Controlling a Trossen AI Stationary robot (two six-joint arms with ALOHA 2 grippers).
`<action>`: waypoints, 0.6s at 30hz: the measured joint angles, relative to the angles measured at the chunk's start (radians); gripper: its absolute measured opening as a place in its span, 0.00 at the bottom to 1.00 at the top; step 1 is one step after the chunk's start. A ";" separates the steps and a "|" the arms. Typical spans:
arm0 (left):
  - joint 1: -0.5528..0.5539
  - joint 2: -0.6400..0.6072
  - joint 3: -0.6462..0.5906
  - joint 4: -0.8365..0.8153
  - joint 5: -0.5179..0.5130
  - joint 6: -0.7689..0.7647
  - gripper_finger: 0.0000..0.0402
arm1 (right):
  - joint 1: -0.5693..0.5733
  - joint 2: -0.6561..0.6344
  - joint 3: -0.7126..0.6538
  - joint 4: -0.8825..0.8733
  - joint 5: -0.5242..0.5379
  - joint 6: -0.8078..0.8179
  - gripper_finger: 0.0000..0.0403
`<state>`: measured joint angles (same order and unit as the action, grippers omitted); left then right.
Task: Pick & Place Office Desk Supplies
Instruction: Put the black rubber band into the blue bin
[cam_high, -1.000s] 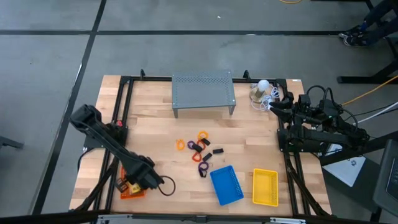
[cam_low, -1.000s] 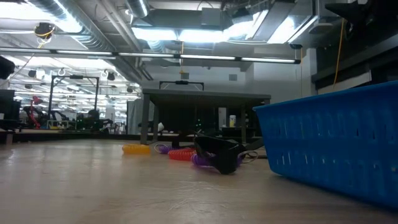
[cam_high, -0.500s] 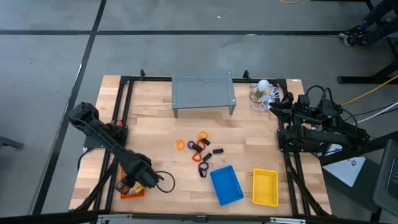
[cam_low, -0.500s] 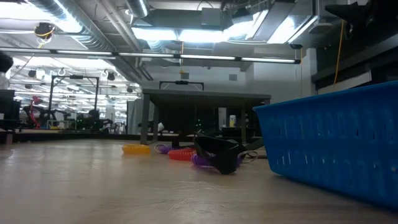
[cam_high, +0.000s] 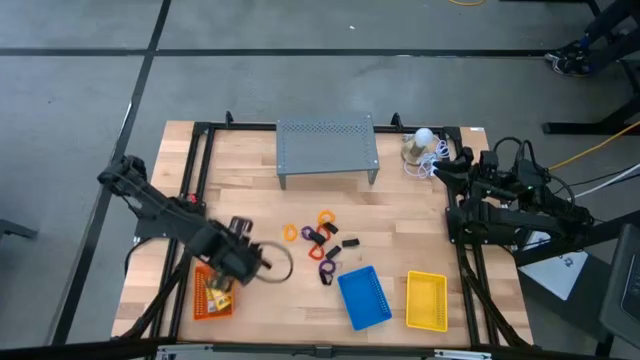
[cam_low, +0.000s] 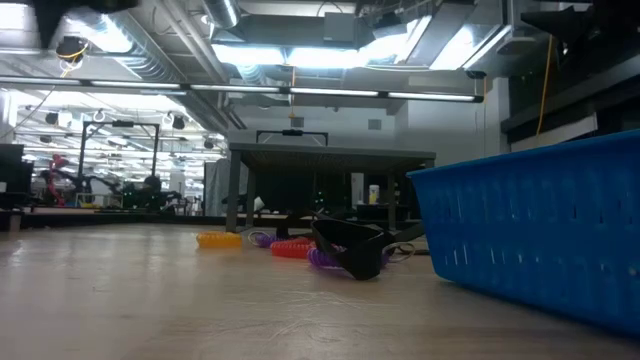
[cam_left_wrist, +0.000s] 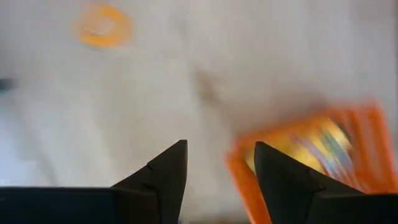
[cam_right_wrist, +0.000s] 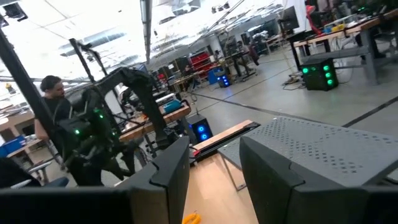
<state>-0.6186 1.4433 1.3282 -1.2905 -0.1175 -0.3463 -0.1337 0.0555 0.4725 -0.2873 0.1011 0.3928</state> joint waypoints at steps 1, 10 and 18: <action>0.032 0.000 0.012 0.000 -0.035 -0.023 0.45 | 0.000 0.000 0.000 0.000 0.000 0.001 0.36; 0.351 -0.003 0.011 0.466 -0.236 -0.058 0.45 | 0.000 0.002 0.000 0.013 0.048 0.256 0.36; 0.499 0.018 -0.071 0.819 -0.219 -0.014 0.45 | 0.000 0.002 0.000 0.026 0.107 0.652 0.36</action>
<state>-0.1198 1.4614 1.2573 -0.4719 -0.3365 -0.3601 -0.1341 0.0578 0.4725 -0.2609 0.2079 1.0448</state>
